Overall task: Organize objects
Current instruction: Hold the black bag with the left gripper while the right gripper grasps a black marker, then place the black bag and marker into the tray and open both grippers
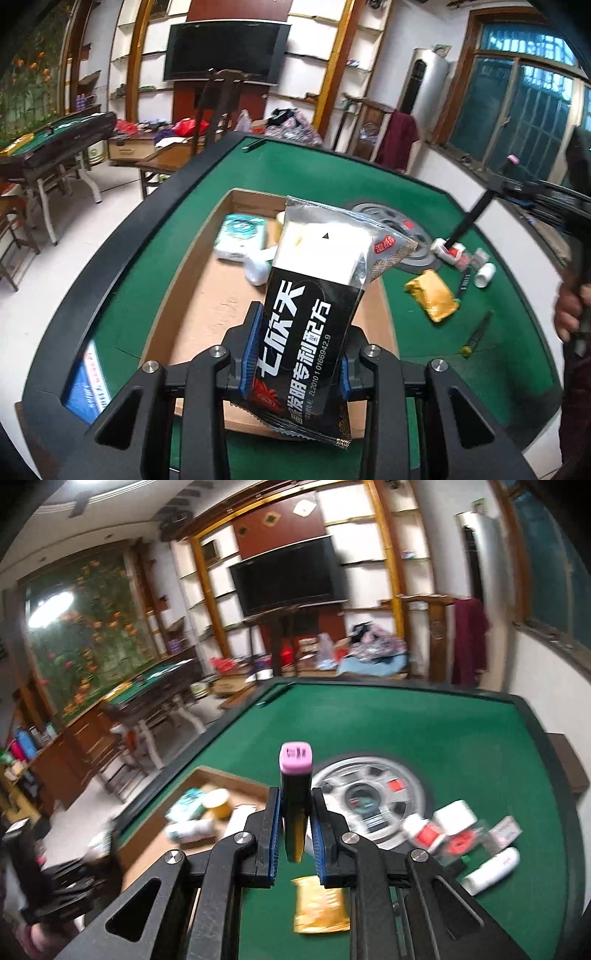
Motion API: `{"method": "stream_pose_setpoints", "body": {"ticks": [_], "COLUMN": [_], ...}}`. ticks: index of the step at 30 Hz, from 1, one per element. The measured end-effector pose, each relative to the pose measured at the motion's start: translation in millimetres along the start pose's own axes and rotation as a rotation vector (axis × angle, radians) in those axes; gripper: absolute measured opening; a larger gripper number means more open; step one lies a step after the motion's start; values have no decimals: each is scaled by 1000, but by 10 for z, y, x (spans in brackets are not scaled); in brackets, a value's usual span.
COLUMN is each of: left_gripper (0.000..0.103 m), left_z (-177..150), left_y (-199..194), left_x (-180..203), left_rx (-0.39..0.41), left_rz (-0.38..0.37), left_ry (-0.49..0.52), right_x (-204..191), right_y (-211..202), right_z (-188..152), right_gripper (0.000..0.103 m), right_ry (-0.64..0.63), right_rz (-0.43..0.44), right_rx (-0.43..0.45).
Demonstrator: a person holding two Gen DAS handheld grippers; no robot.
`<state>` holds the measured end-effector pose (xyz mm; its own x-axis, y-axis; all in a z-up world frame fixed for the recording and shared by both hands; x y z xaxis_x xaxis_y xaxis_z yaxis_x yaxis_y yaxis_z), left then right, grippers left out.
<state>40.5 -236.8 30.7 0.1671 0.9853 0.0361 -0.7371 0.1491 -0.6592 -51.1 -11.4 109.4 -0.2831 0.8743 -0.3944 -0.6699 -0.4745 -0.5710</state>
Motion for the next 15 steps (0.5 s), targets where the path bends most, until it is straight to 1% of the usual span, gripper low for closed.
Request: {"method": "stream_pose_setpoints", "body": {"ticks": [3, 6, 10, 12, 15], "left_gripper": [33, 33, 33, 33, 33], "left_z": [-40, -72, -75, -89, -131], "left_y": [89, 195, 357, 440, 578], "left_x": [-99, -196, -354, -399, -446], "left_rx": [-42, -83, -129, -151, -188], "left_rz": [29, 56, 109, 118, 137], "left_ry": [-8, -6, 5, 5, 21], "right_x": [-238, -440, -638, -727, -756], "right_y": [136, 321, 571, 727, 953], "right_z": [-185, -406, -645, -782, -914], "right_gripper": [17, 17, 17, 17, 17], "right_ry": [2, -5, -24, -26, -16], "right_rz": [70, 115, 139, 143, 138], "right_rx": [-78, -156, -227, -267, -320]}}
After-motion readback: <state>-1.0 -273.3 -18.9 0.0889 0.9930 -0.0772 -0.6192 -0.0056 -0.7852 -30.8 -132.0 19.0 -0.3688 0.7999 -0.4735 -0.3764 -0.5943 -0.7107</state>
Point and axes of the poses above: each gripper's, at about its wrist camera, not at the fingertips, and y roughly the way its jaws point, x to its right, z to its top, the point moved 10 cm from there along y, roughly the way its jaws point, and after that the axes turned 13 degrees about y, right-handed, at the moved point
